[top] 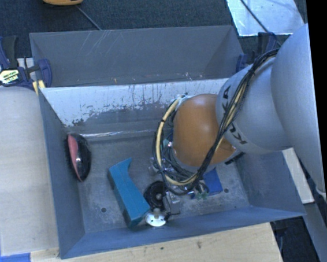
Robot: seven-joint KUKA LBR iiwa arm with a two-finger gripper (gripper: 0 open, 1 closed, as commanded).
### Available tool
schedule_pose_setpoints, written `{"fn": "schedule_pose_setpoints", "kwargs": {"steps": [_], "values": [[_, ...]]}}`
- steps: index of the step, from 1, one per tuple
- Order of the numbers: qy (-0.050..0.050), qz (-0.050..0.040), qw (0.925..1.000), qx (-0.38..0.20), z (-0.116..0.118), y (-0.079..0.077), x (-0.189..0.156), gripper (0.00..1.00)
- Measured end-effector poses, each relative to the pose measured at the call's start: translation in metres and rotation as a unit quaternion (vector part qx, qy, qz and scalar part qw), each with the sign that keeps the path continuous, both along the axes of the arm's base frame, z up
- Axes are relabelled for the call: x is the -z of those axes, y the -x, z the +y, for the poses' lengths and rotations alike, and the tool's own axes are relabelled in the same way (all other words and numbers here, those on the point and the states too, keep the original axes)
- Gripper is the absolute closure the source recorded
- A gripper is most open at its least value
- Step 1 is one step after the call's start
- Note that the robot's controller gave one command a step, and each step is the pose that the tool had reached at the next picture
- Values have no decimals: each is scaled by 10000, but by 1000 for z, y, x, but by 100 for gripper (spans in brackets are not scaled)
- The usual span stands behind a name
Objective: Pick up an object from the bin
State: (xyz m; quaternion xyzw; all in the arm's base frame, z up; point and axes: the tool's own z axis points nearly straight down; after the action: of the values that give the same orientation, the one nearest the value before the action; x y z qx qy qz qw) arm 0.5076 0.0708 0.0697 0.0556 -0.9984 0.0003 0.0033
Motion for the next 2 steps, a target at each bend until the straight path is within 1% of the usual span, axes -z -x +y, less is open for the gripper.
{"fn": "schedule_pose_setpoints", "kwargs": {"steps": [1,2], "values": [[-17,-38,9999,-95,-4,4,-3,100],[-17,-38,9999,-94,-4,4,-3,100]]}}
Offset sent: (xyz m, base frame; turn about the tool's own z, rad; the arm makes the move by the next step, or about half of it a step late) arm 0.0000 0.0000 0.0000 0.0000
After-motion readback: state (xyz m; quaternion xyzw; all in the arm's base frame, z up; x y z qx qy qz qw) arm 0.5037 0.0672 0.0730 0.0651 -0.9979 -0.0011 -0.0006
